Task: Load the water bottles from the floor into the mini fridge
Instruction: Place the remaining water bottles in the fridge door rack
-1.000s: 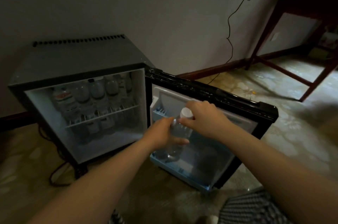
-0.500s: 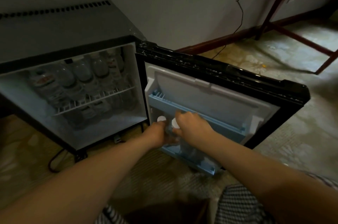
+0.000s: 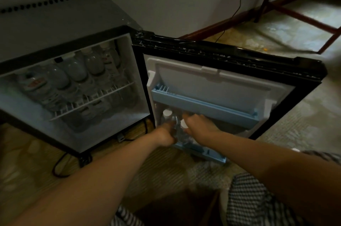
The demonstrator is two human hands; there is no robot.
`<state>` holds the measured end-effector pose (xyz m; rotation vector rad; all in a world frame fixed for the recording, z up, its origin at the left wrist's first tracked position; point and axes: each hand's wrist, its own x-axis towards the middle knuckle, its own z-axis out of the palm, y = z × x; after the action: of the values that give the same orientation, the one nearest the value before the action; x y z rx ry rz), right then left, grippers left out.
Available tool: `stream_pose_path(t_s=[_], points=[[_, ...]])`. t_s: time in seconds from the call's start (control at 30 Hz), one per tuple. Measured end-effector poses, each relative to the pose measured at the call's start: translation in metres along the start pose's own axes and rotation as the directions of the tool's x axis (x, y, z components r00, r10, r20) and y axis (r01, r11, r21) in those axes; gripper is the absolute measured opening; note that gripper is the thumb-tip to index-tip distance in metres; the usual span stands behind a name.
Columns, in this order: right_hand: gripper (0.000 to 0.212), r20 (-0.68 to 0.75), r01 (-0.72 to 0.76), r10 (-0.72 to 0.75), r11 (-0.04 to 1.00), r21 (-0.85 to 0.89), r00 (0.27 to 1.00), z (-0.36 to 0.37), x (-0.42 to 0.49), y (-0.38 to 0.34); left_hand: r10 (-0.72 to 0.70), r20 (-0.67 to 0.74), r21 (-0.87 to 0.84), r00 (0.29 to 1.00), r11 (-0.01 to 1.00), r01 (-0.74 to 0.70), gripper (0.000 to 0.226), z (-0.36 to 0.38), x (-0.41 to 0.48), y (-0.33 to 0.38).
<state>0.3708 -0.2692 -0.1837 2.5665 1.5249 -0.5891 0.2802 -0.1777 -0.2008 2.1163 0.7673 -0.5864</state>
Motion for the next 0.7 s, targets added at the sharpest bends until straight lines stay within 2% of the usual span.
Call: stream_pose_path(t_s=[0.2, 0.33, 0.5, 0.6, 0.7], points=[[0.033, 0.027, -0.037, 0.032, 0.979, 0.199, 0.999, 0.019, 0.014, 0.008, 0.055, 0.038, 0.026, 0.998, 0.998, -0.056, 0.061, 0.007, 0.001, 0.007], [0.031, 0.053, -0.081, 0.070, 0.964, 0.254, 0.996, 0.025, 0.020, 0.008, 0.079, -0.016, 0.060, 0.997, 0.995, -0.078, 0.059, 0.003, 0.001, 0.012], [0.048, 0.132, -0.103, 0.080, 0.978, 0.183, 0.988, 0.011, 0.003, 0.010, 0.085, -0.016, 0.135, 0.996, 0.987, -0.082, 0.058, 0.002, -0.015, 0.017], [0.035, 0.183, -0.073, 0.056, 0.994, 0.085, 0.982, 0.001, -0.018, 0.015, 0.079, -0.032, 0.192, 0.996, 0.979, -0.072, 0.048, 0.004, -0.026, 0.024], [0.035, 0.138, -0.047, 0.047, 0.999, -0.006, 0.989, -0.014, -0.047, 0.016, 0.072, -0.037, 0.277, 0.997, 0.959, -0.059, 0.042, 0.012, -0.041, 0.039]])
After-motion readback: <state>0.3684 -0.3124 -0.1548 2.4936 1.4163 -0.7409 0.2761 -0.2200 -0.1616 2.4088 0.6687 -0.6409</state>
